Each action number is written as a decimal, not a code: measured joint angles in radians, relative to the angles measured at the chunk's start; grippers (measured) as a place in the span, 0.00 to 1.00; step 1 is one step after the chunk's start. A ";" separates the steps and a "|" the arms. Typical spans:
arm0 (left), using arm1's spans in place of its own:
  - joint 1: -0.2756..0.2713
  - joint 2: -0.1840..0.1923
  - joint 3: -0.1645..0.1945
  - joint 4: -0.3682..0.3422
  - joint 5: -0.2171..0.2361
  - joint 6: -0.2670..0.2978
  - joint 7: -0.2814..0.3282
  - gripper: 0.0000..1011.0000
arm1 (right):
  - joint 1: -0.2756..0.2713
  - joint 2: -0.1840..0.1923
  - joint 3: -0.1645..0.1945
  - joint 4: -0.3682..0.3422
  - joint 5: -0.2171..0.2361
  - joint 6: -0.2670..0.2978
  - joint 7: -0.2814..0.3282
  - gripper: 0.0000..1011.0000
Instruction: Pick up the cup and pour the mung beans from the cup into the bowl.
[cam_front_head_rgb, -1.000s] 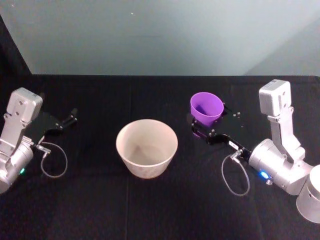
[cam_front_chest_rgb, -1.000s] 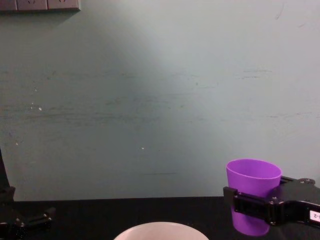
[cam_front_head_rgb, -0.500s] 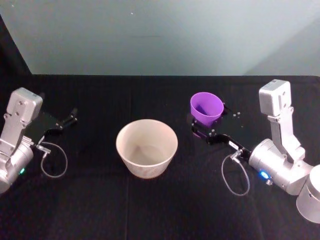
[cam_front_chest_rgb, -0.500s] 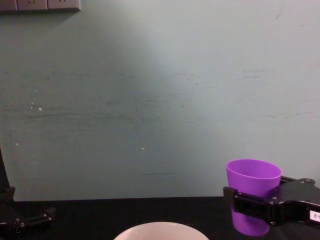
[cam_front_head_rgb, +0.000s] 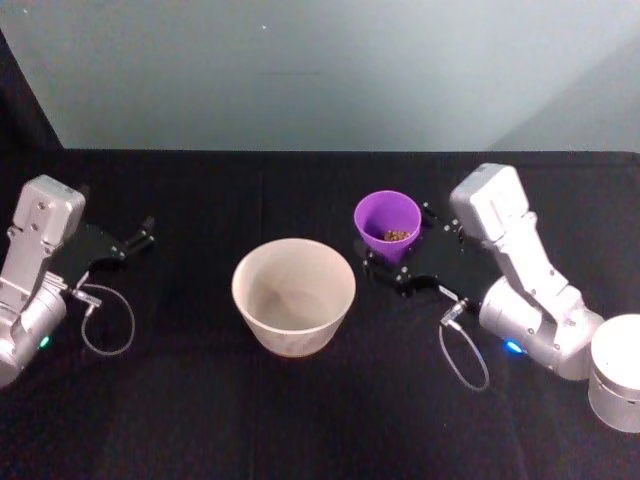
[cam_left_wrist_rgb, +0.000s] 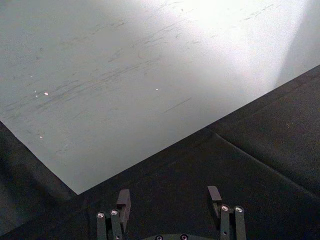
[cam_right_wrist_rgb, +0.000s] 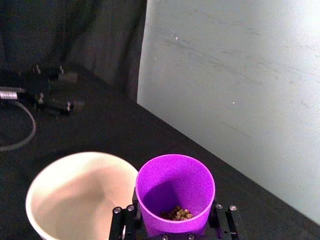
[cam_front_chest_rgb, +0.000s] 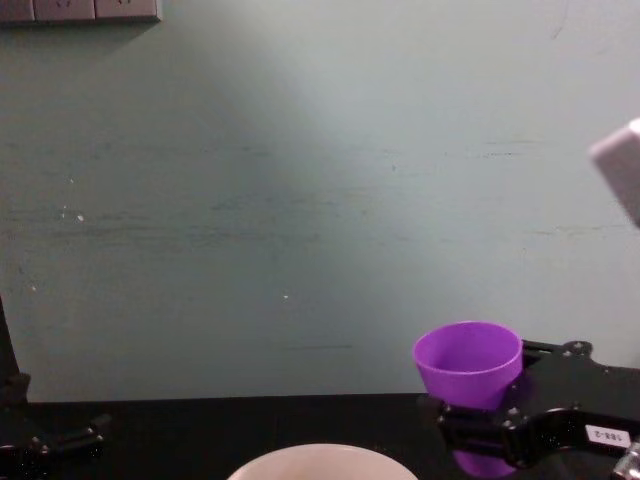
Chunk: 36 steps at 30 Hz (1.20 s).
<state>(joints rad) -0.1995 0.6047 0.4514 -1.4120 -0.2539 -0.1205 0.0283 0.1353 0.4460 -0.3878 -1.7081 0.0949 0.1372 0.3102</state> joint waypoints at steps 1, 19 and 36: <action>0.000 0.000 0.000 0.000 0.000 0.000 0.000 0.99 | 0.003 0.002 -0.006 -0.004 -0.017 0.007 -0.003 0.72; 0.000 0.000 0.000 0.000 0.000 0.000 0.000 0.99 | 0.084 0.039 -0.156 -0.078 -0.373 0.150 -0.023 0.72; 0.000 0.000 0.000 0.000 0.000 0.000 0.000 0.99 | 0.177 0.031 -0.282 -0.077 -0.634 0.240 0.032 0.72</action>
<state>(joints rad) -0.1996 0.6047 0.4514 -1.4120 -0.2539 -0.1205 0.0283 0.3127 0.4768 -0.6702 -1.7851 -0.5386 0.3773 0.3422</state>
